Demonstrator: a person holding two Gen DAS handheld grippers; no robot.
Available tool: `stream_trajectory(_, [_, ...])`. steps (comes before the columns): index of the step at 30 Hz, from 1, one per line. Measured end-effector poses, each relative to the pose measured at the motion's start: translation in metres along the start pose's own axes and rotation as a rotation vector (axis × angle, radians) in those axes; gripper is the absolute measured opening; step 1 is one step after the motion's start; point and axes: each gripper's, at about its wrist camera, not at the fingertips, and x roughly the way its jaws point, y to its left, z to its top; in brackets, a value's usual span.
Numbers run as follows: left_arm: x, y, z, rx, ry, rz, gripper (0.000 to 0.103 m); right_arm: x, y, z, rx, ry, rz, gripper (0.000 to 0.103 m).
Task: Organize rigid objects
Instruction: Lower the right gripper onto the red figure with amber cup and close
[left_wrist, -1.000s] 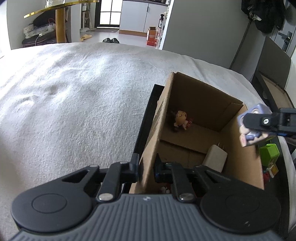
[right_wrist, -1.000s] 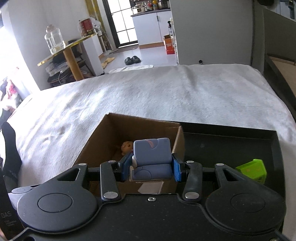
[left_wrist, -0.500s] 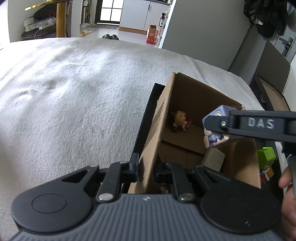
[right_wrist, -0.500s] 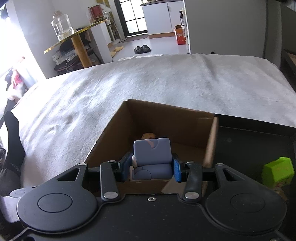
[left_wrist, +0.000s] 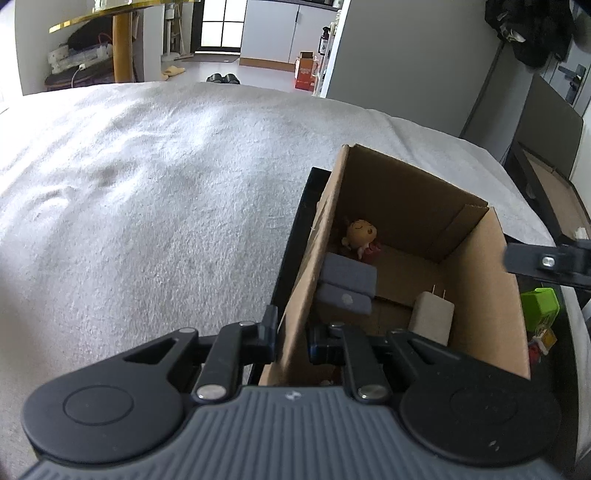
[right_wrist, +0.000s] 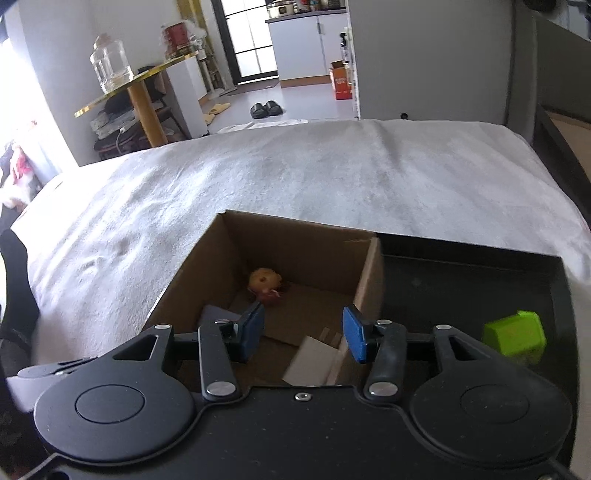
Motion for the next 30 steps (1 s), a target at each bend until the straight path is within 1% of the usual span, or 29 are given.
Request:
stream_trajectory(4, [-0.001, -0.004, -0.001, 0.023, -0.004, 0.018, 0.015, -0.011, -0.015, -0.005, 0.021, -0.005, -0.004, 0.050])
stream_trajectory(7, [0.001, -0.005, 0.000, 0.026, 0.011, 0.030, 0.015, -0.017, -0.025, -0.010, 0.032, -0.009, -0.017, 0.050])
stream_trajectory(10, [0.002, -0.007, 0.001, 0.031, 0.011, 0.041, 0.015, -0.022, -0.034, -0.014, 0.042, -0.012, -0.039, 0.054])
stream_trajectory(13, [0.003, -0.010, 0.003, 0.036, 0.012, 0.051, 0.019, -0.025, -0.043, -0.017, 0.050, -0.012, -0.054, 0.057])
stream_trajectory(15, [0.004, -0.010, 0.006, 0.021, 0.022, 0.057, 0.020, -0.026, -0.050, -0.019, 0.060, -0.011, -0.064, 0.058])
stream_trajectory(16, [0.004, -0.010, 0.008, 0.012, 0.024, 0.060, 0.023, -0.027, -0.053, -0.021, 0.064, -0.011, -0.066, 0.060])
stream_trajectory(18, [0.004, -0.012, 0.010, 0.009, 0.024, 0.073, 0.031, -0.028, -0.060, -0.024, 0.078, -0.011, -0.074, 0.063])
stream_trajectory(20, [0.002, -0.014, 0.012, 0.018, 0.015, 0.089, 0.043, -0.027, -0.066, -0.028, 0.090, -0.009, -0.076, 0.068])
stream_trajectory(22, [0.000, -0.015, 0.011, 0.036, 0.005, 0.102, 0.048, -0.026, -0.071, -0.032, 0.093, -0.006, -0.082, 0.070])
stream_trajectory(25, [-0.001, -0.017, 0.009, 0.065, 0.009, 0.115, 0.052, -0.024, -0.078, -0.036, 0.097, -0.004, -0.087, 0.075])
stream_trajectory(29, [-0.003, -0.020, 0.008, 0.080, 0.004, 0.123, 0.056, -0.020, -0.089, -0.041, 0.116, -0.005, -0.093, 0.083])
stream_trajectory(30, [-0.002, -0.021, 0.008, 0.084, 0.005, 0.125, 0.056, -0.019, -0.091, -0.042, 0.123, -0.005, -0.093, 0.084])
